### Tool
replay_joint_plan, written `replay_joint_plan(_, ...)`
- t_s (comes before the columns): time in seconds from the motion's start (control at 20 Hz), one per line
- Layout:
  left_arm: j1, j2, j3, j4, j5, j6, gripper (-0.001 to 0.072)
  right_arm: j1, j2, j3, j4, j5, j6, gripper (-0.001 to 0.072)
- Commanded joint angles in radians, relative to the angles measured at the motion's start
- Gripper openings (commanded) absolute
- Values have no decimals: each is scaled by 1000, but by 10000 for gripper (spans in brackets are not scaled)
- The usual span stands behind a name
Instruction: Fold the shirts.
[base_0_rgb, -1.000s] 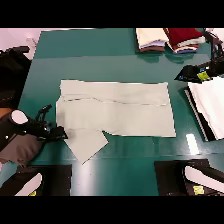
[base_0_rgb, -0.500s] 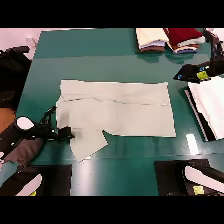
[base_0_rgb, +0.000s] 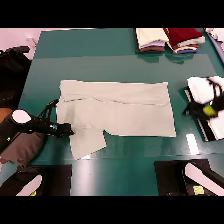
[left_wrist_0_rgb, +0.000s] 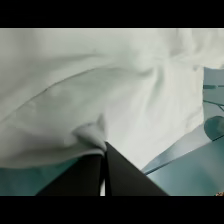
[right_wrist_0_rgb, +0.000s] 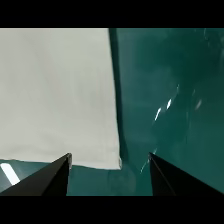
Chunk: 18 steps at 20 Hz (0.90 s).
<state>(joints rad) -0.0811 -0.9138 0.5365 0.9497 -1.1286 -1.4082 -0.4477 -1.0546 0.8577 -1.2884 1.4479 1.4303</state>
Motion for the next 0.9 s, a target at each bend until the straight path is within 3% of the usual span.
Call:
replay_joint_plan(0.0, 0, 1, 39, 25, -7, 2, 23, -118, 32, -281, 15, -50, -9, 562)
replay_joint_plan(0.25, 0, 1, 39, 27, -9, 2, 23, -75, 32, -390, 192, -186, -52, 548)
replay_joint_plan(0.35, 0, 1, 39, 29, -10, 2, 23, -10, 32, -390, 208, -219, -52, 367)
replay_joint_plan(0.4, 0, 1, 39, 34, -14, 3, 23, 23, 32, -390, 208, -234, -52, 324)
replay_joint_plan(0.5, 0, 1, 53, 66, -45, 2, 22, 90, 34, -384, 204, -241, -52, 38)
replay_joint_plan(0.7, 0, 158, 82, 238, -164, -87, 22, 175, 95, -258, 99, -126, -50, 16)
replay_joint_plan(0.85, 0, 267, 82, 267, -319, -114, 22, 190, 212, -186, -22, -11, -42, 16)
